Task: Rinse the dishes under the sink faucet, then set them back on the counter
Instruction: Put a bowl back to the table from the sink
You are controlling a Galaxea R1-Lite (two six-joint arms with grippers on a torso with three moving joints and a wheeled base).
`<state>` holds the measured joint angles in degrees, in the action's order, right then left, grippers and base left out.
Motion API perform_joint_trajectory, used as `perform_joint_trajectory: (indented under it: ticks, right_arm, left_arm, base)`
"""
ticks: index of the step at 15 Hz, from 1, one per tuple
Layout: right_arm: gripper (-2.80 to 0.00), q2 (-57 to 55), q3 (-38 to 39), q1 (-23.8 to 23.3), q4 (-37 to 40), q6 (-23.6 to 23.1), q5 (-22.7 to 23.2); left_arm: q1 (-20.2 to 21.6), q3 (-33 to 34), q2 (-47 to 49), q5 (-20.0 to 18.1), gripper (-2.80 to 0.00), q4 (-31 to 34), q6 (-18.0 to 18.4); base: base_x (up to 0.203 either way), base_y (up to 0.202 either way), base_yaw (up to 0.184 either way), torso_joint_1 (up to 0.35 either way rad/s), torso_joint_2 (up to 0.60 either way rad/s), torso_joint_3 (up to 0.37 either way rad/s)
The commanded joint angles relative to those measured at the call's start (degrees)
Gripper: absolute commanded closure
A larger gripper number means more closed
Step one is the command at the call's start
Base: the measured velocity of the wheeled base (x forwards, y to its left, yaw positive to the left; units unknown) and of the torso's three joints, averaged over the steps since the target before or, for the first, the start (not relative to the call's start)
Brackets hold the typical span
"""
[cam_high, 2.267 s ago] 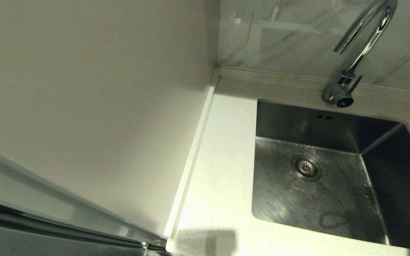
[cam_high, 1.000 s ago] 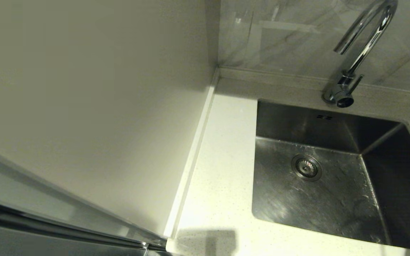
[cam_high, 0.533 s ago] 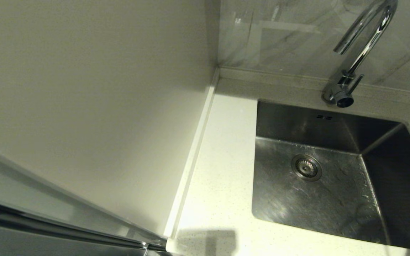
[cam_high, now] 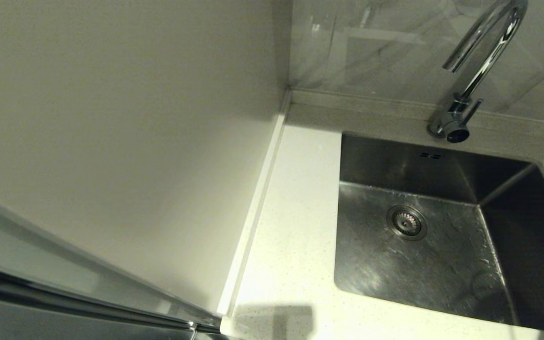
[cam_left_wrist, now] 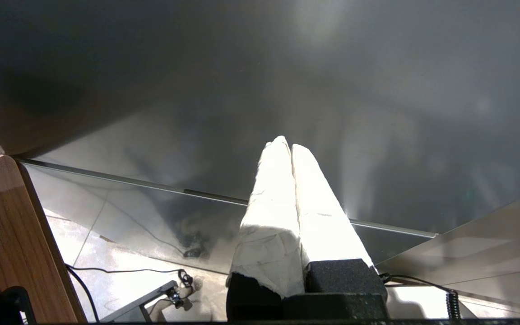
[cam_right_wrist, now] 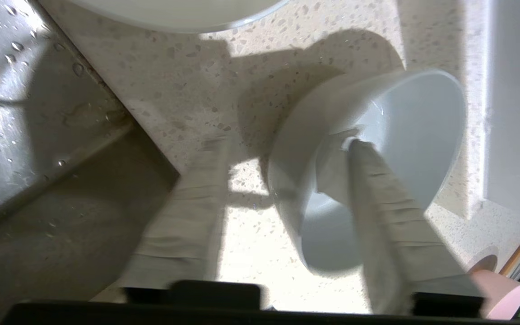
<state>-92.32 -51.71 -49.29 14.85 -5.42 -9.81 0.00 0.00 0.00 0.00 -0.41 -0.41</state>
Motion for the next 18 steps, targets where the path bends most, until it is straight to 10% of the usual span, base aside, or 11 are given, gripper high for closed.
perform_joint_trajectory:
  ticks: [1,8,13,18]
  right_arm:
    - [-2.80,2.6,0.1,0.0,0.1,0.4,0.0]
    - [-2.80,19.0,1.5,1.5,0.2,5.1,8.3]
    - [-2.80,27.1,-0.1,21.6,0.5,16.1,6.2]
    - [-2.80,40.9,-1.0,42.8,1.2,21.1,-8.9]
  left_arm:
    - [0.0,0.2,0.0,0.0,0.00,0.0,0.0]
    - [0.0,0.2,0.0,0.0,0.00,0.0,0.0]
    - [0.0,0.2,0.0,0.0,0.00,0.0,0.0]
    - [0.0,0.2,0.0,0.0,0.00,0.0,0.0]
  base:
    - [0.000,0.000,0.000,0.000,0.00,0.000]
    - [0.000,0.000,0.000,0.000,0.00,0.000]
    - [0.000,0.000,0.000,0.000,0.00,0.000]
    - [0.000,0.000,0.000,0.000,0.00,0.000]
